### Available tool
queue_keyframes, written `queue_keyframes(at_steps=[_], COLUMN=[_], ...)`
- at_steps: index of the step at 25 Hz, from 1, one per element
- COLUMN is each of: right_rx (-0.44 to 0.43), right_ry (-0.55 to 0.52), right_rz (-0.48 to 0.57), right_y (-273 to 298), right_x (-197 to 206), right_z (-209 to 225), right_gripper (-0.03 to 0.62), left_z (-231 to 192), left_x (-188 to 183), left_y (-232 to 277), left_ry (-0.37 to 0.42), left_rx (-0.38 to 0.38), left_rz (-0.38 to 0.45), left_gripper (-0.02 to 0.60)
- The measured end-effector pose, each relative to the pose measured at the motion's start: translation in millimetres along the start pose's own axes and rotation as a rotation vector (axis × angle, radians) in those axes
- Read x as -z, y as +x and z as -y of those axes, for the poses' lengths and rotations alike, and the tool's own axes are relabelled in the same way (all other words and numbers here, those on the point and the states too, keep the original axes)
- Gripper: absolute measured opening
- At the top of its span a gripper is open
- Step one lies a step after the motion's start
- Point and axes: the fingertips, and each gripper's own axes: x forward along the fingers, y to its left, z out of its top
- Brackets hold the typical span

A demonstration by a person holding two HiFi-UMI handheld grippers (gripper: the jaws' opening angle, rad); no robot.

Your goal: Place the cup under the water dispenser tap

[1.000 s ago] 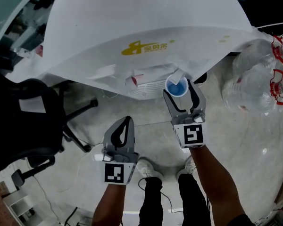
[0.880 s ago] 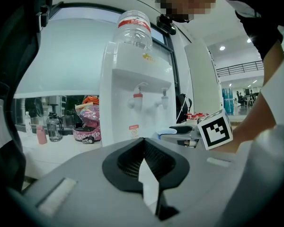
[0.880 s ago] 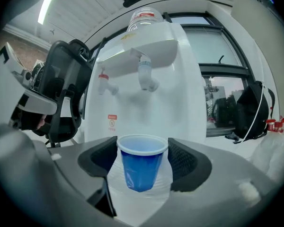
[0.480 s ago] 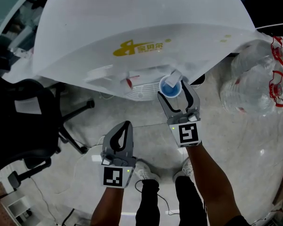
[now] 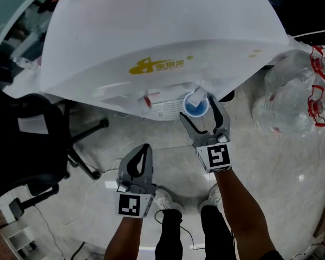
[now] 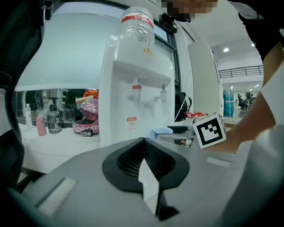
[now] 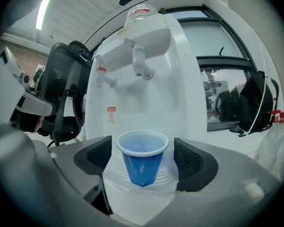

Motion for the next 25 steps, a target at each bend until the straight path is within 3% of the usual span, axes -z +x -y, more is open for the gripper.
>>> queue_keyframes(at_steps=[7,15,21,25], right_rx=[-0.018,0.004,0.032,0.066], right_ry=[0.002,0.011,-0.021,-0.032], right_rz=[0.099,0.158,0.156,0.147], right_y=[-22.1,-73.3,-108.9,-129.1], right_x=[-43.4,-135.5,-194.0,-241.1], right_z=[-7.5,-22.3,-33.8,-34.5], right_gripper=[0.406,0.24,0.091,0.003], left_z=[4.6,12.0,24.7,22.8], left_x=[-10.8,-53.5,-110.5,-154.7], left_y=[-0.7,-8.4,-37.2,-58.3], left_ry=[-0.015,-0.015,-0.025,-0.073], left_rx=[-0.004,-0.029,-0.03,-0.056], left_rz=[-0.001,0.016,0.053,0.068], left_gripper=[0.017,0.015,0.015,0.015])
